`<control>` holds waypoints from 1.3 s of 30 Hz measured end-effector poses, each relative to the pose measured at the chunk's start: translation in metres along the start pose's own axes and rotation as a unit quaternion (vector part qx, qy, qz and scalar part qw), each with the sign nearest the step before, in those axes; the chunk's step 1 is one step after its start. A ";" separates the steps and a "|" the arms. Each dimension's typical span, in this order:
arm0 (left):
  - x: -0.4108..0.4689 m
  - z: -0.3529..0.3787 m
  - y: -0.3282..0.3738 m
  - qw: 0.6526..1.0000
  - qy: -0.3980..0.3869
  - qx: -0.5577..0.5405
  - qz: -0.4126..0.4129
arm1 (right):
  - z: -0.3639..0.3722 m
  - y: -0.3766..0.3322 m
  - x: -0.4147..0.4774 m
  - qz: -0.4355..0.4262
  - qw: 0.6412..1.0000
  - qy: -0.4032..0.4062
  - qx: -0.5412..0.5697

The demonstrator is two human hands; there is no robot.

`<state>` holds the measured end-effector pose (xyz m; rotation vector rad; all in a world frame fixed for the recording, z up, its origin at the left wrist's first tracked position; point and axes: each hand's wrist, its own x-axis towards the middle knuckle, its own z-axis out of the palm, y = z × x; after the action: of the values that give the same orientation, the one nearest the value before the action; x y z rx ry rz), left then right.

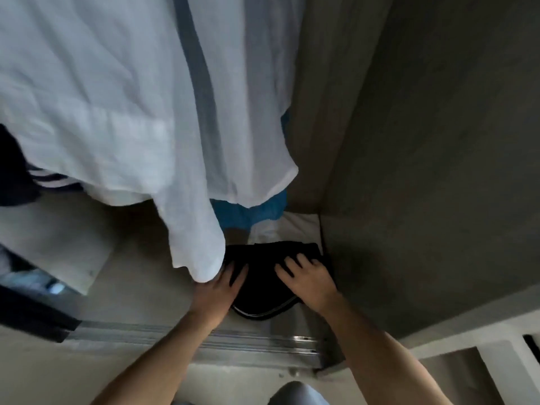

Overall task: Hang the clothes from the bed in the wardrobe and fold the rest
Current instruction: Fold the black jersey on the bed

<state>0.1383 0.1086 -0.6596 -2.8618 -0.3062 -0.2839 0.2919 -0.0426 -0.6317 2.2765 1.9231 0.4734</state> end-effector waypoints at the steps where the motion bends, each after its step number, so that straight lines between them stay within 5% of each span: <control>1: 0.013 0.023 0.006 1.000 -0.012 -0.002 0.015 | 0.021 0.005 -0.001 0.019 1.000 -0.012 -0.019; 3: 0.034 0.079 0.023 0.996 -0.079 -0.022 0.022 | 0.066 0.009 -0.009 0.075 0.993 -0.068 -0.055; 6: 0.035 0.174 0.056 0.951 -0.301 -0.070 -0.019 | 0.150 -0.006 -0.039 0.176 0.937 -0.300 -0.001; 9: 0.020 0.217 0.086 0.925 -0.365 -0.110 -0.002 | 0.192 -0.032 -0.071 0.254 0.877 -0.391 0.117; 19: 0.008 0.185 0.090 0.929 -0.354 -0.106 -0.003 | 0.159 -0.038 -0.063 0.283 0.867 -0.376 0.161; 24: 0.017 0.199 0.087 0.950 -0.222 -0.168 -0.142 | 0.176 -0.041 -0.071 0.415 0.812 -0.335 0.236; 26: 0.021 0.215 0.084 0.916 -0.183 -0.273 -0.230 | 0.188 -0.042 -0.071 0.458 0.800 -0.308 0.236; 30: 0.037 0.240 0.080 0.747 -0.132 -0.553 -0.345 | 0.204 -0.035 -0.061 0.559 0.754 -0.252 0.235; 33: 0.050 0.249 0.086 0.654 -0.091 -0.658 -0.363 | 0.215 -0.025 -0.047 0.614 0.698 -0.210 0.303; 36: 0.060 0.258 0.098 0.605 -0.057 -0.676 -0.416 | 0.229 -0.027 -0.039 0.651 0.652 -0.190 0.339; 39: 0.068 0.262 0.100 0.605 -0.068 -0.645 -0.462 | 0.244 -0.025 -0.039 0.662 0.629 -0.174 0.369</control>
<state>0.2701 0.0954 -0.9156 -3.5540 -2.6022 -0.6608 0.3397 -0.0502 -0.8757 3.5047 -0.1905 -0.8386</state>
